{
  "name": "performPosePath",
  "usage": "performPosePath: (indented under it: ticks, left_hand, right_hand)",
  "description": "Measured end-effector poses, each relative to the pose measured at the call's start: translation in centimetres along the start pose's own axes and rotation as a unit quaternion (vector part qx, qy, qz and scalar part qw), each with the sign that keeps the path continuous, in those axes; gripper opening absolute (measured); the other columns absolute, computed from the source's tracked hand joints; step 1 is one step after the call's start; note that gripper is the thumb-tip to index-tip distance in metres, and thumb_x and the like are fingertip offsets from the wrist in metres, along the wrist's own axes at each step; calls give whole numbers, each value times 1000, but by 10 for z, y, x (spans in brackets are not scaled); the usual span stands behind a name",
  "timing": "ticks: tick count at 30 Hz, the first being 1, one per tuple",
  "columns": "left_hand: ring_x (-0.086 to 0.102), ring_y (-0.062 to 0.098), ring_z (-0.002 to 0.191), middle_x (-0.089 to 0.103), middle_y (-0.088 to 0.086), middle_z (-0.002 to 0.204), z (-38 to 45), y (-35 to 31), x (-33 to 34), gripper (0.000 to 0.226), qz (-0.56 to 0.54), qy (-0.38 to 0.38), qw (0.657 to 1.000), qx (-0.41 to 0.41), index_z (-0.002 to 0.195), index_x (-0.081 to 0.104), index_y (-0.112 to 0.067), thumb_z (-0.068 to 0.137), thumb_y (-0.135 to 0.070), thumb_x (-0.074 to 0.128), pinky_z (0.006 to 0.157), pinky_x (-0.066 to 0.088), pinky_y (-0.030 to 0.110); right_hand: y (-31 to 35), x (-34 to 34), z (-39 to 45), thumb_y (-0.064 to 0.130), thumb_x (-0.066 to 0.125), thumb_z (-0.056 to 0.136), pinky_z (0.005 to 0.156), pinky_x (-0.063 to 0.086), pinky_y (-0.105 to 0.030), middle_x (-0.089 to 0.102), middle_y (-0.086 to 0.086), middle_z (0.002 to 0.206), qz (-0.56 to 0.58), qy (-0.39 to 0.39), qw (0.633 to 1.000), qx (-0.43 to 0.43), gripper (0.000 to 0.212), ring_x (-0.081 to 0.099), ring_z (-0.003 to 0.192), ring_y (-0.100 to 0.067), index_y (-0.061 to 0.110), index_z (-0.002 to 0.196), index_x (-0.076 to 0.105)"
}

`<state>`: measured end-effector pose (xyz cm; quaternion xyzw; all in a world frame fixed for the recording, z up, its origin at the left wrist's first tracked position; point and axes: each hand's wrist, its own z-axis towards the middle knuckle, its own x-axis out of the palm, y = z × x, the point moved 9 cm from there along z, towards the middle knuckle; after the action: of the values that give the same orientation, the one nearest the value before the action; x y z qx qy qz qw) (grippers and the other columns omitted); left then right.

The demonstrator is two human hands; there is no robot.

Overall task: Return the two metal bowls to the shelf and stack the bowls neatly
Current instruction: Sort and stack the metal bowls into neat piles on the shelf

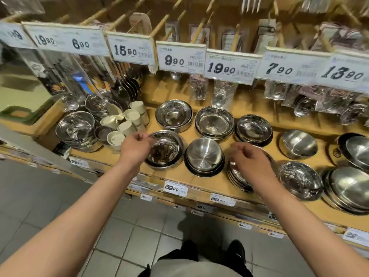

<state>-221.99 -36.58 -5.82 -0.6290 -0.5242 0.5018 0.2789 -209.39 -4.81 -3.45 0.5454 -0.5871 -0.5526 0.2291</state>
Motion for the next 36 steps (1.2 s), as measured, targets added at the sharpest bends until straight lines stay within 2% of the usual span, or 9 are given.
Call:
performPosePath:
  ticks: [3, 5, 11, 13, 17, 20, 23, 29, 36]
  left_hand:
    - [58, 23, 84, 63, 4, 86, 12, 5, -3, 12, -1, -14, 1000, 2, 99, 69, -7, 90, -11, 63, 83, 53, 41]
    - [59, 23, 83, 64, 3, 84, 21, -2, 5, 7, 0, -6, 1000, 23, 88, 66, -13, 92, -10, 61, 78, 50, 37]
    - [53, 14, 64, 58, -4, 69, 65, -26, 35, 13, 100, -13, 993, 56, 78, 59, -16, 90, -12, 63, 54, 39, 24]
    - [55, 8, 65, 61, -6, 76, 81, -30, 40, 8, 139, -24, 989, 52, 96, 67, -15, 91, -21, 69, 58, 41, 21]
    - [64, 22, 87, 66, 3, 100, 110, -28, 45, 46, 193, -32, 980, 36, 130, 60, -9, 91, -29, 73, 85, 52, 34]
    - [55, 18, 74, 67, 6, 98, 125, -23, 51, 35, 235, -41, 971, 14, 114, 63, -9, 90, -32, 74, 69, 42, 31]
    - [60, 25, 83, 68, 11, 100, 134, -17, 60, 31, 243, -38, 969, -5, 101, 61, -7, 88, -31, 76, 68, 46, 30]
    - [62, 37, 116, 63, 22, 126, 143, -14, 63, 53, 256, -62, 964, -30, 124, 56, 2, 83, -22, 78, 90, 51, 37]
    - [65, 34, 106, 67, 17, 117, 145, -9, 59, 52, 220, -72, 972, -42, 119, 60, -4, 77, -24, 83, 81, 51, 34]
  right_hand:
    - [7, 16, 5, 28, 59, 98, 88, 57, -57, 76, -3, 89, -6, 12, 1000, -7, 13, 70, 88, -32, 35, 94, 69]
    - [10, 21, 8, 25, 59, 98, 87, 55, -55, 76, -3, 88, -8, 8, 1000, -14, 15, 70, 89, -32, 34, 92, 70]
    - [10, 22, 22, 27, 55, 100, 95, 55, -50, 75, 6, 103, -13, 0, 1000, -8, 19, 70, 98, -18, 28, 111, 70]
    - [9, 19, 28, 26, 54, 100, 94, 56, -49, 75, 7, 102, -6, -12, 1000, -5, 19, 70, 97, -18, 28, 111, 69]
    - [4, 16, 35, 22, 54, 101, 92, 55, -36, 75, 12, 101, 5, -31, 999, 1, 19, 70, 98, -11, 34, 105, 69]
    - [2, 17, 42, 22, 55, 101, 82, 54, -32, 75, 9, 96, 15, -41, 999, 11, 18, 70, 90, -17, 33, 103, 69]
    - [2, 22, 49, 24, 53, 101, 82, 56, -44, 76, 5, 90, 10, -37, 999, 21, 19, 71, 87, -24, 31, 108, 69]
    - [0, 31, 57, 15, 53, 102, 82, 57, -43, 74, -4, 91, 48, -34, 997, 51, 20, 67, 77, -19, 21, 113, 68]
    - [-5, 30, 60, 10, 53, 102, 77, 56, -33, 71, -5, 91, 81, -23, 994, 67, 20, 65, 77, -13, 22, 108, 68]
